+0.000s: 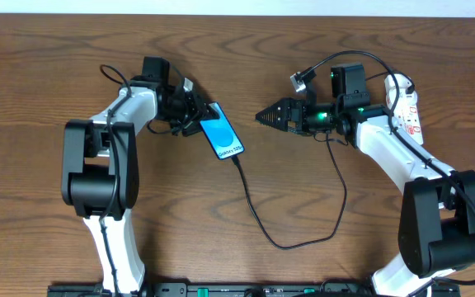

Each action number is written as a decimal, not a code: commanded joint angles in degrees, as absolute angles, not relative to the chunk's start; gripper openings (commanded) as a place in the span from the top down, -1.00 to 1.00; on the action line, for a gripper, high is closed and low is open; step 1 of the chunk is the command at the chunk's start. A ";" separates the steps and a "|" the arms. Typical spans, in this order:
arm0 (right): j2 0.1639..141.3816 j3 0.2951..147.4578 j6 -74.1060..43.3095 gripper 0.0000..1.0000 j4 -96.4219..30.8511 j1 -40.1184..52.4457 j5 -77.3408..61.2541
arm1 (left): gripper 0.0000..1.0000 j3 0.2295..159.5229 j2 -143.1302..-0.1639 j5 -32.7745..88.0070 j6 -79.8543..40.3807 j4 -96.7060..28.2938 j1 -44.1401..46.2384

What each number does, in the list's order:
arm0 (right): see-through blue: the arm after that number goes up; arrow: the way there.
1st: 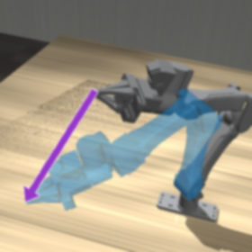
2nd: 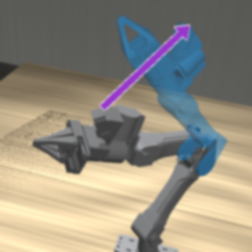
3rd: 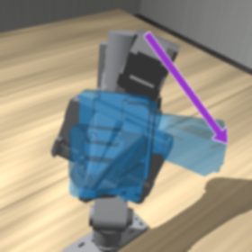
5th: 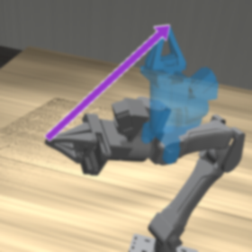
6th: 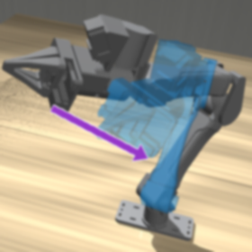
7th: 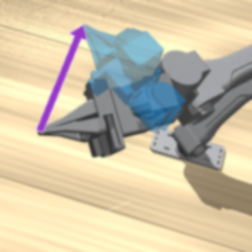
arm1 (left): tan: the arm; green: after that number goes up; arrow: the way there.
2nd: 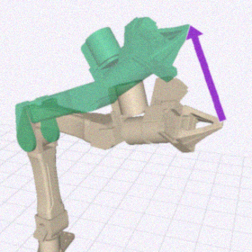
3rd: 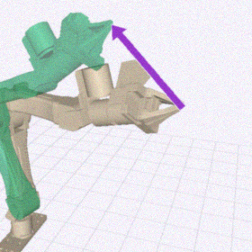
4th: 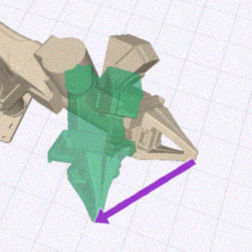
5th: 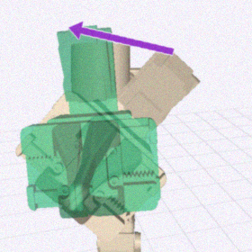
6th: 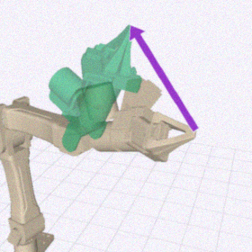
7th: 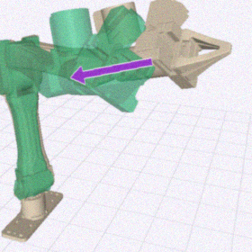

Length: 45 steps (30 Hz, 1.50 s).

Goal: Plug charger to phone and switch on socket
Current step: 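Lower the phone flat onto the table with the left gripper and release, then raise the left arm away and move the right gripper to the power strip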

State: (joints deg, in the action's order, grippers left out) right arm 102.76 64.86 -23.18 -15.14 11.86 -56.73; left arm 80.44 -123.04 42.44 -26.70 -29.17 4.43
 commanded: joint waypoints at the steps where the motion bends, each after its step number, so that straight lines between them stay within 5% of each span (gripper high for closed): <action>1: 103.42 65.45 -21.54 -0.98 -15.27 11.66 -56.86 | 0.03 78.98 -125.38 22.96 -25.26 -31.83 4.03; 7: 103.42 65.45 -20.71 -0.98 -16.25 11.66 -55.66 | 0.03 78.96 -125.38 14.31 -25.26 -33.23 4.03; 15: 103.09 65.47 -19.81 -0.60 -19.64 11.66 -53.17 | 0.03 81.95 -121.40 3.14 -23.75 -36.88 3.03; 27: 95.81 74.28 -13.32 -0.61 -38.87 11.16 -31.92 | 0.02 87.44 -96.16 4.03 -22.33 -41.82 1.83; 33: 93.71 82.98 -11.29 -0.22 -49.87 5.72 -26.26 | 0.02 87.42 -88.77 4.01 -22.33 -44.66 1.85; 41: 93.43 86.67 -9.76 0.98 -54.52 -6.11 -24.10 | 0.00 87.39 -88.07 4.01 -22.33 -48.29 1.85; 42: 93.45 86.63 -9.74 0.98 -54.65 -8.19 -24.08 | 0.00 87.39 -88.07 4.01 -22.33 -48.64 1.85; 45: 93.49 86.46 -9.76 0.98 -54.70 -13.37 -24.08 | -0.40 87.35 -88.07 4.01 -22.33 -49.32 1.85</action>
